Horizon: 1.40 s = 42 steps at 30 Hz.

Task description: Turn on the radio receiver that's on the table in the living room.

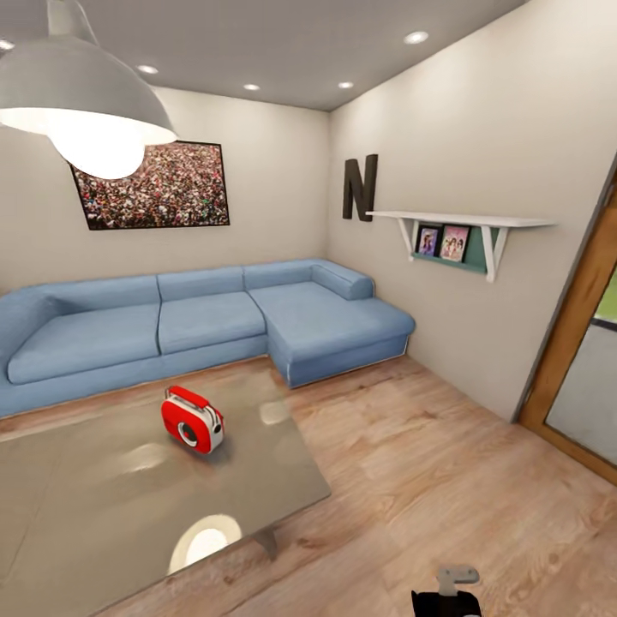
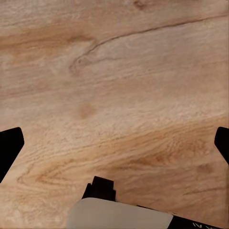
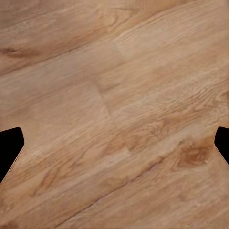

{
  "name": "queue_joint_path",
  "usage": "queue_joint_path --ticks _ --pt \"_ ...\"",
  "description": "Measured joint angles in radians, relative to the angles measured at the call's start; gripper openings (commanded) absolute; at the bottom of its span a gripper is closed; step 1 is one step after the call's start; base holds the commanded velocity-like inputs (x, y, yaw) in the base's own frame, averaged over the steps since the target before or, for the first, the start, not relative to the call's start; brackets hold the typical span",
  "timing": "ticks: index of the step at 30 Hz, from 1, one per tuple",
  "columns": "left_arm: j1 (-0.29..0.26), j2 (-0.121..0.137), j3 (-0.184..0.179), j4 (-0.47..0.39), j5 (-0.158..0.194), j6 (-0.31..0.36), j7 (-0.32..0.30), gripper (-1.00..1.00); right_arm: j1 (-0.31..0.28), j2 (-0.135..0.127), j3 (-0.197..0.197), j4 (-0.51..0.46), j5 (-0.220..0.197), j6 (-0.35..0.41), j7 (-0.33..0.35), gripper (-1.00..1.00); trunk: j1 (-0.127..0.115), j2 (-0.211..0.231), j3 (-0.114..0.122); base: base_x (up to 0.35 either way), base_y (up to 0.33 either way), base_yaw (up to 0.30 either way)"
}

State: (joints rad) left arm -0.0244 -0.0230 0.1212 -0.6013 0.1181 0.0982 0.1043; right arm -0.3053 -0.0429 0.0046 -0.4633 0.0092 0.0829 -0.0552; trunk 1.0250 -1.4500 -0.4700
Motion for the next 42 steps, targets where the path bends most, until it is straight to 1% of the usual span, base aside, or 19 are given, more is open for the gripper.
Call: queue_joint_path --ticks 4,10,21,26,27,29,30,40,42 --pt "0.000 0.000 0.000 0.000 0.000 0.000 0.000 1.00 0.000 0.000 0.000 0.000 0.000 0.000 0.000 1.00 0.000 0.000 0.000 0.309 -0.191 0.291" --pt "0.000 -0.001 0.000 0.000 0.000 0.000 0.016 1.00 0.000 0.000 0.000 0.000 0.000 0.000 0.000 1.00 0.000 0.000 0.000 0.295 -0.210 0.291" --pt "0.000 -0.002 -0.001 0.000 0.000 0.002 0.018 1.00 0.000 0.000 0.000 0.000 0.000 0.001 0.000 1.00 0.000 0.000 0.000 0.293 -0.210 0.292" --pt "0.001 -0.001 0.000 0.000 0.001 -0.002 0.018 1.00 0.000 0.000 0.001 0.000 0.000 0.001 0.000 1.00 0.000 0.000 0.000 0.310 -0.097 0.292" --pt "0.000 -0.001 0.001 0.000 0.001 -0.003 0.018 1.00 0.000 0.000 0.003 0.000 0.000 0.001 0.000 1.00 0.000 0.000 0.000 0.325 -0.008 0.292" --pt "0.000 0.000 0.001 0.000 0.001 -0.003 0.017 1.00 0.000 0.000 0.049 0.001 -0.002 0.001 0.000 1.00 0.000 0.000 0.000 0.326 -0.002 0.292" --pt "0.000 0.000 0.002 0.000 0.002 -0.003 0.017 1.00 0.000 0.000 0.054 0.001 -0.002 0.001 0.000 1.00 0.000 0.000 0.000 0.326 -0.001 0.292" --pt "0.001 0.000 0.003 0.000 0.002 -0.003 0.017 1.00 0.000 0.000 0.062 0.004 -0.003 0.001 0.000 1.00 0.000 0.000 0.000 0.326 0.000 0.292" --pt "0.001 0.009 0.003 0.000 0.002 -0.003 0.017 1.00 0.000 0.000 0.062 0.004 -0.003 0.001 0.000 1.00 0.000 0.000 0.000 0.326 0.000 0.292"
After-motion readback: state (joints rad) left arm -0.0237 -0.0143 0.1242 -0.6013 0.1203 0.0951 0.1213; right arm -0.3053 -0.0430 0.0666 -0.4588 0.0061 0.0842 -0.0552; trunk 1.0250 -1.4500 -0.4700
